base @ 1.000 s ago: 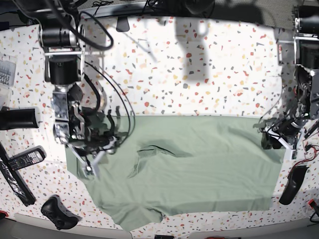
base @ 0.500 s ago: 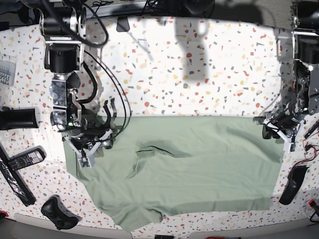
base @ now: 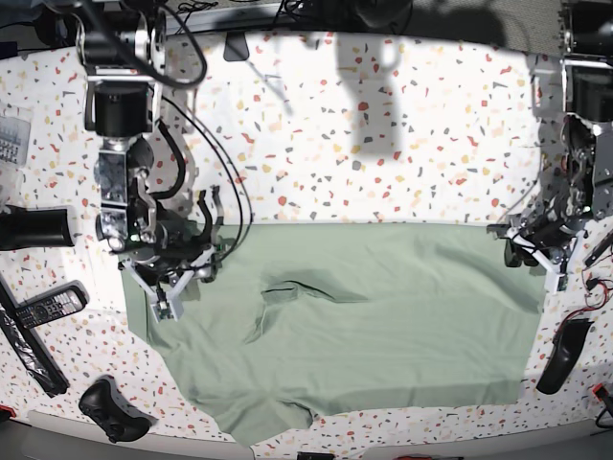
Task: Fold the T-shirt properly
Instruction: 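Lift the hem corners with both grippers and pull toward the collar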
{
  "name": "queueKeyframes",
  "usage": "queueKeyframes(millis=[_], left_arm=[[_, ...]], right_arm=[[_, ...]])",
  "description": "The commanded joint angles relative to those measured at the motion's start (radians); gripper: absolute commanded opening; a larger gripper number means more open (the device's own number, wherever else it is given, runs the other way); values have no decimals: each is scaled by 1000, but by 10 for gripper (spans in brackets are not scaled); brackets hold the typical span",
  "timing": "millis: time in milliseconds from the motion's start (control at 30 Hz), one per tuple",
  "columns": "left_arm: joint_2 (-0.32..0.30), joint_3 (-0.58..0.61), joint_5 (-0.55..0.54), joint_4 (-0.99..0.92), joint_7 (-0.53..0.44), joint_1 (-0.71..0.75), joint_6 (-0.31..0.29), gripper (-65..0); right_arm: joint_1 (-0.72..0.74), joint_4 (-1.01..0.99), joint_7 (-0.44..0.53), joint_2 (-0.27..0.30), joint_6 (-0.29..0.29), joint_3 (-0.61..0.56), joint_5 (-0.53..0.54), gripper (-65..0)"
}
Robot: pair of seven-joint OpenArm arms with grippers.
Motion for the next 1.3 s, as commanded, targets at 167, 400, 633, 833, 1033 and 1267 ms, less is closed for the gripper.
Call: queueKeyframes(millis=[167, 400, 633, 833, 1033, 1267], left_arm=[[-17, -5, 13, 23, -4, 80, 7, -450], [-23, -5, 19, 249, -3, 227, 5, -450], [-23, -5, 110, 377, 13, 172, 55, -449], [-22, -5, 107, 412, 164, 6, 53, -449], [-6, -5, 108, 320, 223, -32, 19, -449], [59, -5, 163, 101, 315, -85, -52, -449]], right_arm=[[-52, 97, -18, 8, 23, 3, 4, -334], [-126, 146, -25, 11, 23, 3, 5, -334], [-152, 171, -24, 25, 23, 3, 17, -334], [-153, 171, -25, 25, 23, 3, 30, -334], [-152, 171, -64, 24, 23, 3, 29, -334], [-152, 171, -81, 24, 23, 3, 29, -334]])
